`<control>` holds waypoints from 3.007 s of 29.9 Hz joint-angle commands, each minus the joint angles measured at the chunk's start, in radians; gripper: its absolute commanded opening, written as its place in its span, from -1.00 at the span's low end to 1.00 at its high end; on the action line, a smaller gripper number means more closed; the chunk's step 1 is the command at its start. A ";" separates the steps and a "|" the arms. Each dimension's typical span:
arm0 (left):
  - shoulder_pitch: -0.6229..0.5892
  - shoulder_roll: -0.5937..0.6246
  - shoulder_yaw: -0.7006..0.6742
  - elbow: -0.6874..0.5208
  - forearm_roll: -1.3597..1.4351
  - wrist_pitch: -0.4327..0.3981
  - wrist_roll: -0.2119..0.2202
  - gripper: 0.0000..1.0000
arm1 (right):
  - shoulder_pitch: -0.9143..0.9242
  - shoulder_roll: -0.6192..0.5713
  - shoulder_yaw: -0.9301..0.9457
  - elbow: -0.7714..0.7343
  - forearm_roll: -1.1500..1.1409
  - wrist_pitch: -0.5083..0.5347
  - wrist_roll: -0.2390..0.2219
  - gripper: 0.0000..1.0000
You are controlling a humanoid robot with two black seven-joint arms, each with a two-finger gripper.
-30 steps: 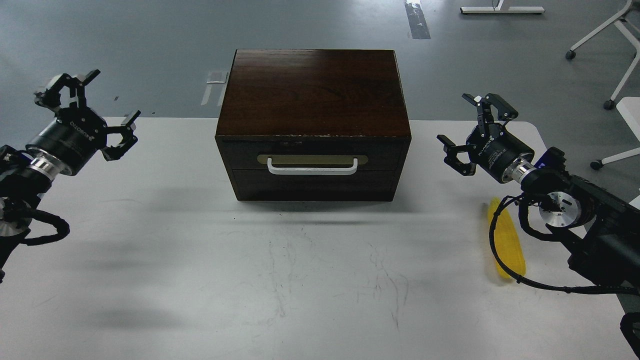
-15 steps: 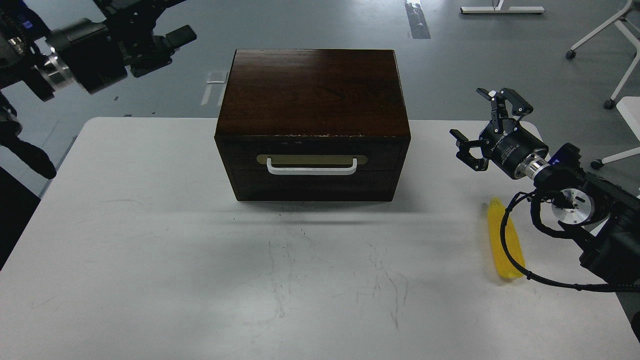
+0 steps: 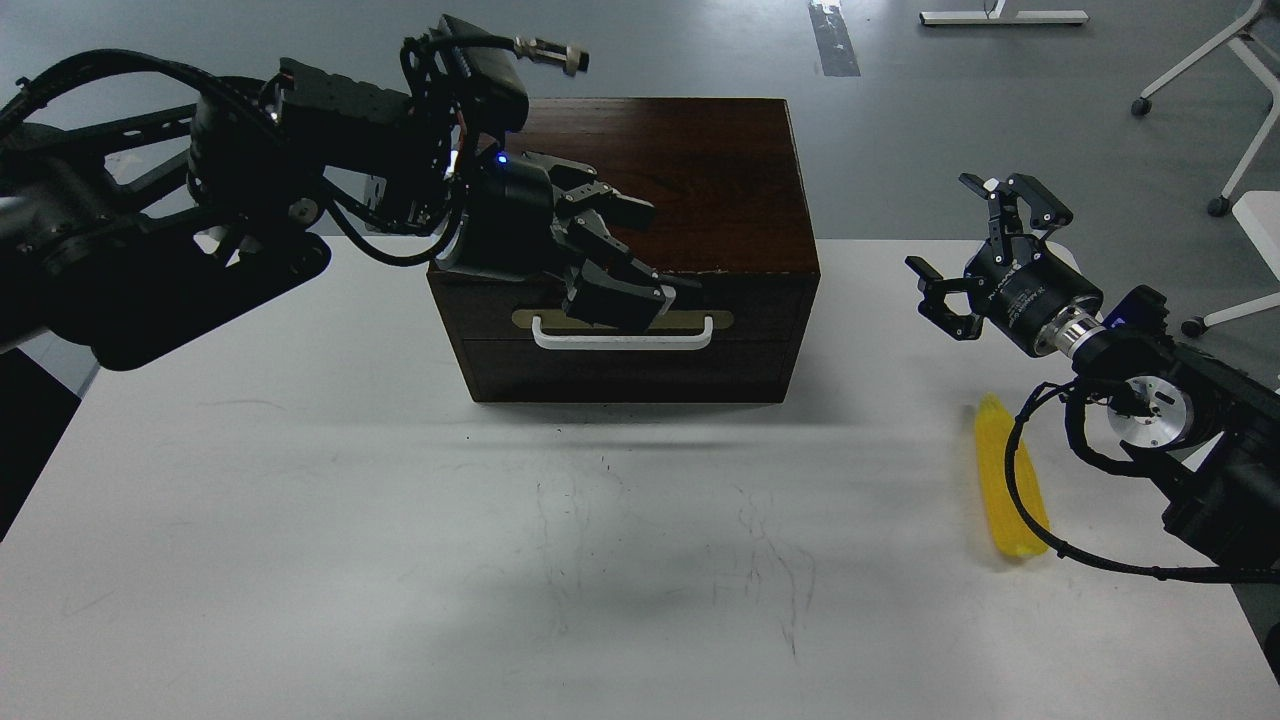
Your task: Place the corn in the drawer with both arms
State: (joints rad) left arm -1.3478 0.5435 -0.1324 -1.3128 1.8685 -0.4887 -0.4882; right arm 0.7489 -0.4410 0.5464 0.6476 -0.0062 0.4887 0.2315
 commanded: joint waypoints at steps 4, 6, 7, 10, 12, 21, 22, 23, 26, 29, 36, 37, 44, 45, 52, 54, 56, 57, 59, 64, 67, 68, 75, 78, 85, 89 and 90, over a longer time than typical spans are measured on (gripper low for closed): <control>-0.063 -0.014 0.155 0.018 0.127 0.000 0.000 0.96 | -0.003 -0.008 0.001 -0.002 0.000 0.000 0.005 1.00; -0.068 -0.016 0.169 0.007 0.138 0.000 0.000 0.96 | -0.002 -0.008 0.001 -0.002 0.000 0.000 0.005 1.00; -0.071 -0.017 0.171 0.004 0.138 0.000 0.000 0.96 | -0.002 -0.008 0.001 -0.002 0.000 0.000 0.005 1.00; -0.089 -0.036 0.177 -0.022 0.136 0.000 0.000 0.96 | -0.002 -0.008 0.001 -0.002 0.000 0.000 0.005 1.00; -0.102 -0.039 0.177 -0.034 0.136 0.000 0.000 0.96 | -0.002 -0.008 0.001 -0.003 0.000 0.000 0.005 1.00; -0.119 -0.071 0.280 -0.016 0.195 0.000 0.000 0.96 | -0.002 -0.008 0.001 -0.003 0.000 0.000 0.005 1.00; -0.119 -0.076 0.281 -0.013 0.213 0.000 0.000 0.96 | -0.002 -0.010 0.001 -0.005 0.000 0.000 0.005 1.00; -0.119 -0.079 0.280 -0.013 0.222 0.000 0.000 0.96 | -0.002 -0.010 0.001 -0.005 0.000 0.000 0.005 1.00; -0.119 -0.094 0.281 -0.003 0.225 0.000 0.000 0.96 | -0.003 -0.008 0.001 -0.005 0.000 0.000 0.005 1.00; -0.119 -0.103 0.283 0.004 0.225 0.000 0.000 0.96 | -0.005 -0.008 0.001 -0.013 0.000 0.000 0.005 1.00; -0.117 -0.129 0.295 0.041 0.233 0.000 0.000 0.96 | -0.005 -0.008 0.001 -0.016 0.000 0.000 0.005 1.00; -0.117 -0.131 0.295 0.046 0.235 0.000 0.000 0.96 | -0.005 -0.008 0.001 -0.016 0.000 0.000 0.005 1.00; -0.105 -0.137 0.297 0.058 0.248 0.000 0.000 0.96 | -0.006 -0.008 0.001 -0.017 0.000 0.000 0.005 1.00; -0.105 -0.139 0.304 0.058 0.250 0.000 0.000 0.96 | -0.006 -0.008 0.001 -0.016 0.000 0.000 0.005 1.00; -0.106 -0.145 0.330 0.067 0.248 0.000 0.000 0.96 | -0.008 -0.010 0.001 -0.017 0.000 0.000 0.005 1.00; -0.106 -0.151 0.330 0.069 0.248 0.000 0.000 0.96 | -0.010 -0.010 0.001 -0.017 0.000 0.000 0.005 1.00; -0.106 -0.152 0.332 0.070 0.248 0.000 0.000 0.96 | -0.013 -0.010 0.001 -0.017 0.000 0.000 0.005 1.00; -0.106 -0.154 0.332 0.070 0.248 0.000 0.000 0.96 | -0.014 -0.010 0.001 -0.017 0.000 0.000 0.005 1.00; -0.105 -0.160 0.332 0.075 0.248 0.000 0.000 0.96 | -0.014 -0.010 0.001 -0.017 0.000 0.000 0.005 1.00; -0.105 -0.188 0.333 0.093 0.247 0.000 0.000 0.96 | -0.016 -0.008 0.001 -0.019 0.000 0.000 0.005 1.00; -0.103 -0.201 0.335 0.093 0.245 0.000 0.000 0.96 | -0.016 -0.008 0.001 -0.022 0.000 0.000 0.005 1.00; -0.103 -0.211 0.335 0.093 0.244 0.000 0.000 0.96 | -0.016 -0.007 0.001 -0.025 0.000 0.000 0.006 1.00; -0.108 -0.243 0.367 0.093 0.232 0.000 0.000 0.96 | -0.019 -0.008 0.001 -0.025 0.000 0.000 0.014 1.00; -0.109 -0.251 0.367 0.090 0.230 0.000 0.000 0.96 | -0.019 -0.008 0.001 -0.025 0.000 0.000 0.014 1.00; -0.123 -0.251 0.369 0.055 0.216 0.000 0.000 0.96 | -0.020 -0.008 0.001 -0.025 0.000 0.000 0.014 1.00; -0.140 -0.251 0.367 0.000 0.143 0.000 0.000 0.96 | -0.020 -0.008 0.001 -0.025 0.000 0.000 0.014 1.00; -0.146 -0.251 0.367 -0.014 0.139 0.000 0.000 0.96 | -0.020 -0.008 0.001 -0.025 0.000 0.000 0.014 1.00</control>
State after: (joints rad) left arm -1.4810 0.2922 0.2360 -1.2926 2.0361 -0.4887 -0.4892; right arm 0.7287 -0.4495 0.5476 0.6227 -0.0056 0.4887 0.2455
